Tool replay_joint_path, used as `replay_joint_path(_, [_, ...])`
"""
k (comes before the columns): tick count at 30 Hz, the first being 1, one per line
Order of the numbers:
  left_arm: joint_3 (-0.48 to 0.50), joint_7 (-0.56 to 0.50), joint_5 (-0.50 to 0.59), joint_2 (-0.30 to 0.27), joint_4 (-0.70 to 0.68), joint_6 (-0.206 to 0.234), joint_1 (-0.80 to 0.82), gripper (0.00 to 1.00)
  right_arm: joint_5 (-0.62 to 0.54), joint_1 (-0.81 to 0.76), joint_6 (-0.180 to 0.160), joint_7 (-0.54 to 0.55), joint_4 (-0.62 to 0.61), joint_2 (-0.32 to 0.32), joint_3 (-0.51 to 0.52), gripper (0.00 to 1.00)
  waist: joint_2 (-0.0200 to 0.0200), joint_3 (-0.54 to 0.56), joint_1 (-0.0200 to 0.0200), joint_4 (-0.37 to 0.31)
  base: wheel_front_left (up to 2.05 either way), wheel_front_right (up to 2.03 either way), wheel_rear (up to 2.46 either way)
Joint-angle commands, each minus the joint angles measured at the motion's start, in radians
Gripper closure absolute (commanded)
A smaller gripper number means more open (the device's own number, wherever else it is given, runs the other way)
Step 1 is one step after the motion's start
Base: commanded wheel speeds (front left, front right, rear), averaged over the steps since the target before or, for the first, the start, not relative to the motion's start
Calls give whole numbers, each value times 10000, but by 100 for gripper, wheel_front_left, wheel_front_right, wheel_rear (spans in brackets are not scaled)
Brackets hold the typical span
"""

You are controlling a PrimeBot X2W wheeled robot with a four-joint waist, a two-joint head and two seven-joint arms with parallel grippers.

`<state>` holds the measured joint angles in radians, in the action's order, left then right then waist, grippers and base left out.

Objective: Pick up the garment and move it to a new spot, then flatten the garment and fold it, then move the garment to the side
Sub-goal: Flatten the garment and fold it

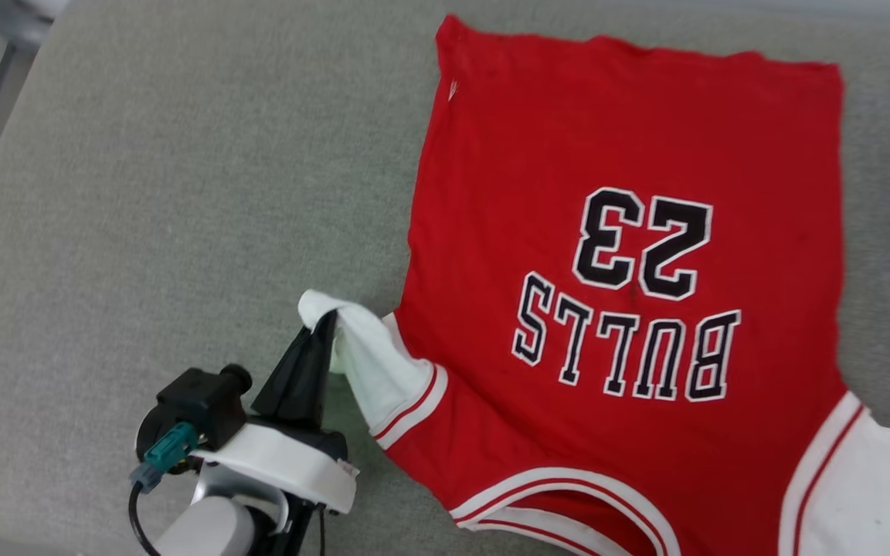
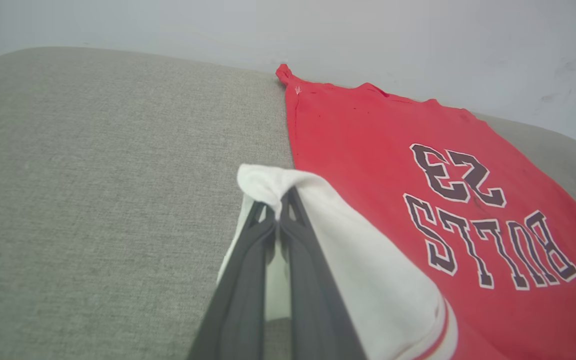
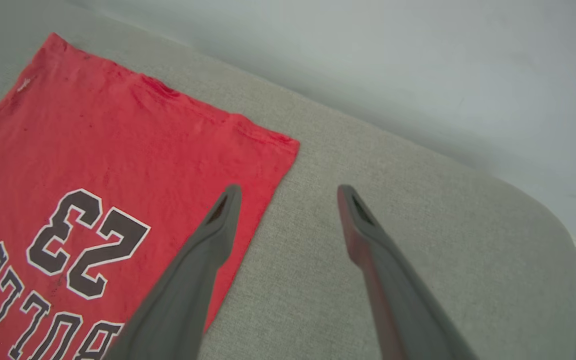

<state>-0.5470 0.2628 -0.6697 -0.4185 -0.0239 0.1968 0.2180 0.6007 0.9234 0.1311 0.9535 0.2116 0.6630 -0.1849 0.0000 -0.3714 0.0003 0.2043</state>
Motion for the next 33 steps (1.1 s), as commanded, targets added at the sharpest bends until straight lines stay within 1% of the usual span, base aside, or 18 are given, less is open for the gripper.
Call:
replay_joint_path(1, [-5,27,92,140,-25,-54,213,100,53,336,-8,343,199,77,-144,0,0,-718,-3,549,0,0,0])
replay_joint_path(4, [67,27,294,459,-50,-210,450,100,-78,1236,-8,1324,747,223,-487,0,0,-1224,-3,802,0,0,0])
replay_joint_path(7, [181,27,488,799,-82,-387,661,100,-159,1920,-7,1951,1261,140,-569,0,0,-1674,-3,1063,0,0,0])
replay_joint_path(9, [245,27,614,1010,-71,-493,780,100,-367,2276,-8,2180,1548,147,-629,0,0,-1935,-3,1216,0,0,0])
replay_joint_path(13, [357,27,875,1431,10,-798,1029,100,-688,2690,-8,2300,2005,88,-630,0,0,-2433,-3,1531,0,0,0])
replay_joint_path(17, [533,25,1085,1804,155,-1087,1179,100,-906,2527,-8,2231,2417,109,-660,0,0,-2785,-3,1752,0,0,0])
replay_joint_path(19, [639,27,1184,1987,245,-1202,1185,100,-969,2204,-7,2221,2634,185,-789,0,0,-2880,-3,1810,0,0,0])
replay_joint_path(23, [862,27,1409,2242,418,-1449,1094,100,-775,1436,-7,2242,3009,111,-952,0,0,-2927,-3,1830,0,0,0])
replay_joint_path(24, [917,27,1450,2286,452,-1500,1069,100,-747,1322,-7,2230,3039,109,-967,66,0,-2922,-3,1820,0,0,0])
replay_joint_path(25, [917,27,1450,2286,452,-1500,1069,100,-747,1322,-7,2230,3039,109,-967,66,0,-2922,-3,1820,0,0,0])
replay_joint_path(26, [1035,27,1528,2346,539,-1593,1011,100,-733,1299,-7,2169,3028,188,-973,100,0,-2881,-3,1777,0,0,0])
replay_joint_path(29, [1208,27,1659,2446,687,-1697,944,100,-820,1536,-8,1955,2942,318,-968,100,0,-2732,-3,1685,0,0,0])
replay_joint_path(33, [1364,27,1762,2484,815,-1780,817,100,-726,1886,-8,1629,2838,237,-968,100,0,-2431,-3,1518,0,0,0])
